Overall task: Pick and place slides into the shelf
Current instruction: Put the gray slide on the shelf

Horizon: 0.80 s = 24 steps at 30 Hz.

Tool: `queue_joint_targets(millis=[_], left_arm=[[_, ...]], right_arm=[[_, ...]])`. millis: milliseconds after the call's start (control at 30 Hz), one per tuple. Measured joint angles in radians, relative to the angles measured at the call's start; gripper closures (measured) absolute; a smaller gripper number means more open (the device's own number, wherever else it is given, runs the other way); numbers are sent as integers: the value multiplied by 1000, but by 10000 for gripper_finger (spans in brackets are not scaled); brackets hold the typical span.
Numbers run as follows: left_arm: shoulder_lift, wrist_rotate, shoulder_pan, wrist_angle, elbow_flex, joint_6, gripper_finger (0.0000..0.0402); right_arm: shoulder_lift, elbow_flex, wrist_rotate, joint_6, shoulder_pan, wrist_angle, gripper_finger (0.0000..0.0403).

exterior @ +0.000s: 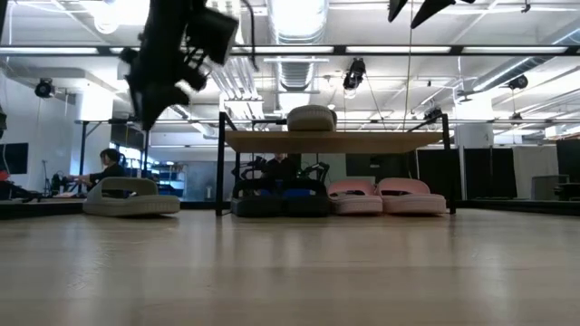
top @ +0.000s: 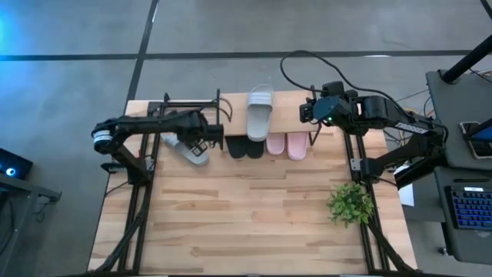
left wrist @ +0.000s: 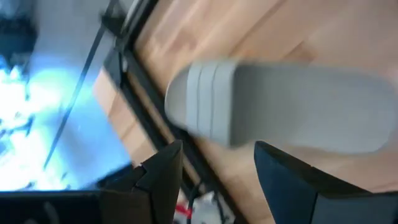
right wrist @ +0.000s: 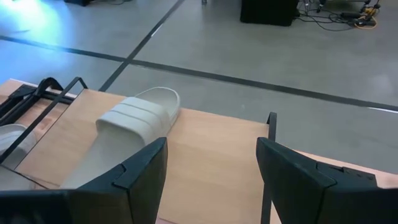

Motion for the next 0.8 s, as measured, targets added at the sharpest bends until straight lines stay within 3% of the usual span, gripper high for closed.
queue_joint_targets(millis=[267, 800], left_arm=[[2, 47, -15, 9, -190, -103, 217], [-17, 49, -15, 64, -193, -85, 217]], right_arm=[[0, 0, 0, 0, -11, 1, 165], [3, -7, -20, 7, -11, 2, 165]])
